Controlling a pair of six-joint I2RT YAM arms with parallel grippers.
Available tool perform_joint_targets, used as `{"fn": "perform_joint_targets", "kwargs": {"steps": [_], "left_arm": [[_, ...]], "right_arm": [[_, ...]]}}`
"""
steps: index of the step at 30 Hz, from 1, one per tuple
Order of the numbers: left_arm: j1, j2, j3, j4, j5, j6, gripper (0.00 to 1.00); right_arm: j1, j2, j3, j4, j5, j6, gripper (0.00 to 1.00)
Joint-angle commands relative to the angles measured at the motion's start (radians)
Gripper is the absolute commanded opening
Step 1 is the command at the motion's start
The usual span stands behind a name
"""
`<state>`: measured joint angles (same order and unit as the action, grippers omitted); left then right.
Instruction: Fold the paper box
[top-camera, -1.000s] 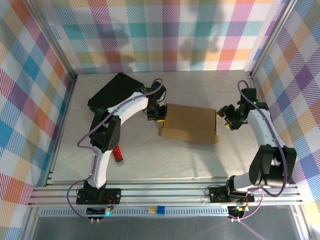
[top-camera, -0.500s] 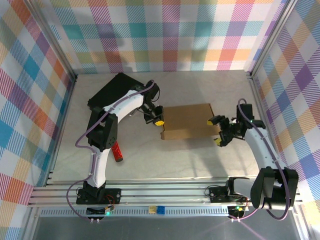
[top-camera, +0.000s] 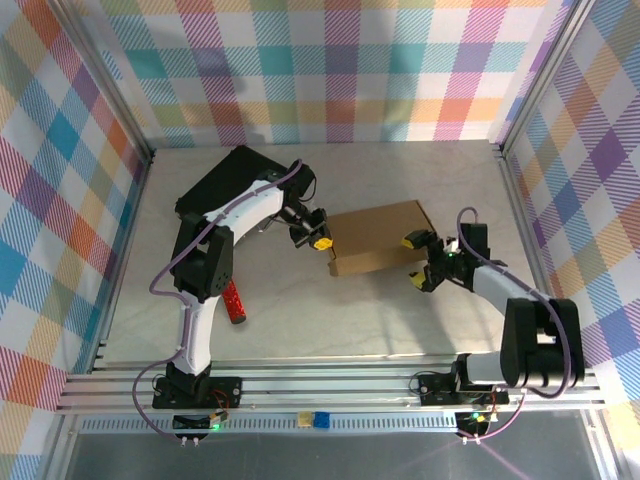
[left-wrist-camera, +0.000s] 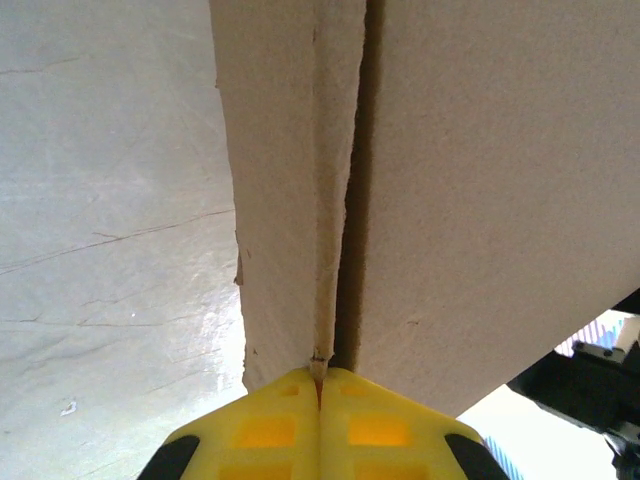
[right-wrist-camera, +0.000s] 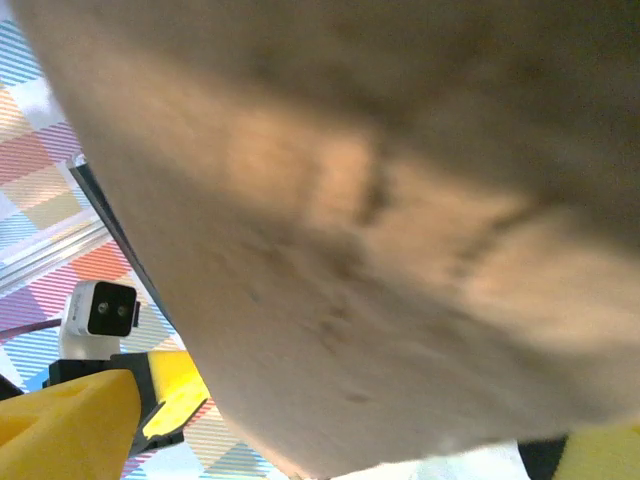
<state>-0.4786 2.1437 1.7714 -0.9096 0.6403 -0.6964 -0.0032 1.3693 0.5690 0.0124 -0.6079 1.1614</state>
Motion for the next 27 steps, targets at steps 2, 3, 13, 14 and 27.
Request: {"fn": "perform_joint_targets", "kwargs": {"steps": [2, 3, 13, 14, 27], "left_arm": [[0.009, -0.025, -0.013, 0.009, 0.074, -0.078, 0.00], [0.009, -0.023, -0.014, 0.012, 0.077, -0.081, 0.00], [0.012, -0.021, -0.025, 0.051, 0.097, -0.105, 0.00], [0.014, -0.022, -0.027, 0.055, 0.098, -0.107, 0.00], [0.028, -0.027, -0.020, 0.083, 0.108, -0.142, 0.00]], "right_arm": [[0.027, 0.034, -0.017, 0.251, 0.012, 0.019, 0.92], [0.033, 0.041, -0.018, 0.280, 0.028, 0.023, 0.91], [0.092, 0.132, -0.018, 0.428, 0.117, 0.003, 0.84], [0.094, 0.132, -0.022, 0.429, 0.125, 0.003, 0.84], [0.091, -0.012, -0.142, 0.540, 0.248, 0.076, 0.99]]}}
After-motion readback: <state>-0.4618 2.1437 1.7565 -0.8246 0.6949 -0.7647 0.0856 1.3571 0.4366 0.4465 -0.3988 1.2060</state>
